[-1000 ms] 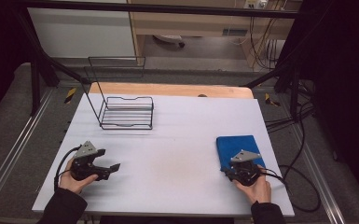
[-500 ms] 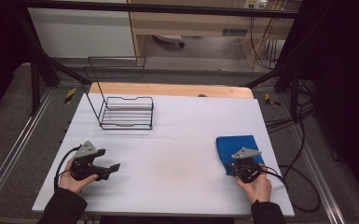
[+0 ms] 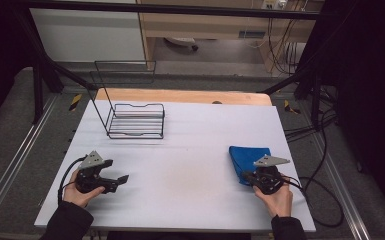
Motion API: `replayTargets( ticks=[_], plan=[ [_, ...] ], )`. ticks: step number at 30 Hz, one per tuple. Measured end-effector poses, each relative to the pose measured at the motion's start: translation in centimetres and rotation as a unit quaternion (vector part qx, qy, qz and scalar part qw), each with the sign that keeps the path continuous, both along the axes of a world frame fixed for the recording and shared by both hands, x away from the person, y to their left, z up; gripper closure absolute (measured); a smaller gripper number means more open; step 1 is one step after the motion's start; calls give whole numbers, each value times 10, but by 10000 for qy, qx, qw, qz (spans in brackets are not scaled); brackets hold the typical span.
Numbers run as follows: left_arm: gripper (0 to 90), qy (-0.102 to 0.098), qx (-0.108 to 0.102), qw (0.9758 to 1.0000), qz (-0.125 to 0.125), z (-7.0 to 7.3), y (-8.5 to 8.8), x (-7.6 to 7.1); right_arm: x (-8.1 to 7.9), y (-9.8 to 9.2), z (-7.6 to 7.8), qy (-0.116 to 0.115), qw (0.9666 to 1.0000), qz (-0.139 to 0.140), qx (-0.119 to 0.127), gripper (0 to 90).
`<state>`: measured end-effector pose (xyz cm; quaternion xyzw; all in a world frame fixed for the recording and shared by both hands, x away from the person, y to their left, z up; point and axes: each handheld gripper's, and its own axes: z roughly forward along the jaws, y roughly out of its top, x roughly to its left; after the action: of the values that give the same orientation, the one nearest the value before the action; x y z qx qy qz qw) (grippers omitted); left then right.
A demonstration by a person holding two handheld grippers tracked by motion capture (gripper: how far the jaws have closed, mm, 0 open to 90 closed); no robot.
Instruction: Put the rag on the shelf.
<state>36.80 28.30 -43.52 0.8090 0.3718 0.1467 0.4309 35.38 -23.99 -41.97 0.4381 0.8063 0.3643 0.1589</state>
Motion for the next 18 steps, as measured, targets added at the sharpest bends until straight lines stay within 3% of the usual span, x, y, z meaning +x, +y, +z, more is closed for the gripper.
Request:
replayTargets(
  ticks=[4, 8, 18],
  plan=[
    [107, 6, 10, 10000, 7, 0, 0, 0, 1, 4, 2, 55, 9998, 83, 180, 874],
    [108, 7, 15, 10000, 19, 0, 0, 0, 3, 21, 6, 48, 9988, 236, 424, 873],
    [107, 0, 8, 10000, 46, 0, 0, 0, 8, 59, 9, 97, 9966, 534, 620, 873]
  ],
)
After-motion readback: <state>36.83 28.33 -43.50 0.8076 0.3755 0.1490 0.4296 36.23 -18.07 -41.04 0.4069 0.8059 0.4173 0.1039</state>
